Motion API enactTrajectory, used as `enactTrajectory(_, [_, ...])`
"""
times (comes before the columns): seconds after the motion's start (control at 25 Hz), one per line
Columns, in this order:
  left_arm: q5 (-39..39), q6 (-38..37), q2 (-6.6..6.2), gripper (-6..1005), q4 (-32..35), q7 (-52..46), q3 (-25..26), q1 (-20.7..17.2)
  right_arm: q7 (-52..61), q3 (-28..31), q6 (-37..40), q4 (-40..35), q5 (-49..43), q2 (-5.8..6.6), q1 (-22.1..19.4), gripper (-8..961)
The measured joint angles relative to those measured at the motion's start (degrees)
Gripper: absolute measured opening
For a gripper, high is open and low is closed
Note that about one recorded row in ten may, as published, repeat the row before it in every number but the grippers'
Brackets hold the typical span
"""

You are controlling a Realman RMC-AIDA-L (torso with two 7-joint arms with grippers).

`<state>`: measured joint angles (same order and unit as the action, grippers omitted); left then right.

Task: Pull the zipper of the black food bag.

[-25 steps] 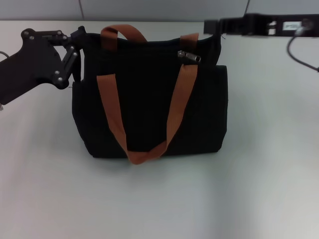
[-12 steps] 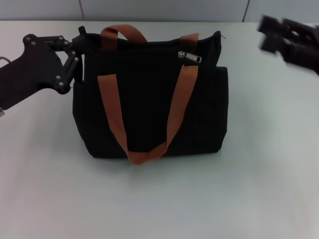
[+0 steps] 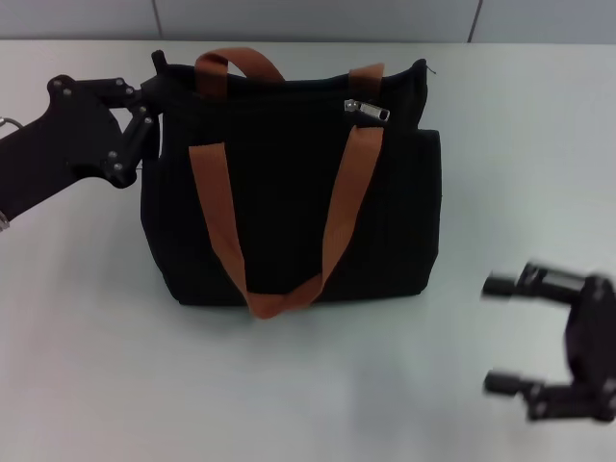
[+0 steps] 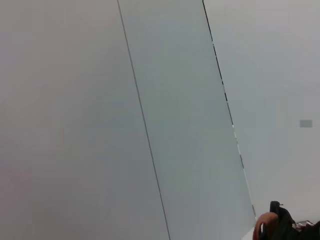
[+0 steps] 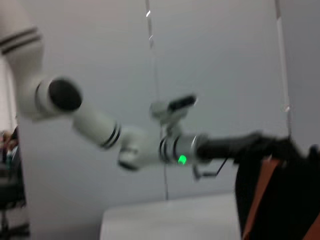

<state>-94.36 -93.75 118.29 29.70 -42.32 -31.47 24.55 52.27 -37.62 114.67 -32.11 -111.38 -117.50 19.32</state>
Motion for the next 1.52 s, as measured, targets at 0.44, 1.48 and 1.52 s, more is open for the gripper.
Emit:
enactTrajectory(0.44, [-0.6, 0.8, -0.04, 122, 0.0, -2.8, -0.5, -0.2, -4.6, 0.1, -3.1, 2.5, -4.0, -0.58, -0.8, 822])
enactTrajectory(1.48, [-11.2, -12.7, -9.54, 807, 13.2, -33.8, -1.5, -1.3, -4.3, 0.5, -6.0, 2.6, -3.5, -0.71, 0.1, 819])
enactTrajectory(1.52, [-11.1, -14.4, -9.35, 809, 13.1, -33.2, -1.4, -1.3, -4.3, 0.5, -6.1, 2.6, -3.5, -0.72, 0.2, 818])
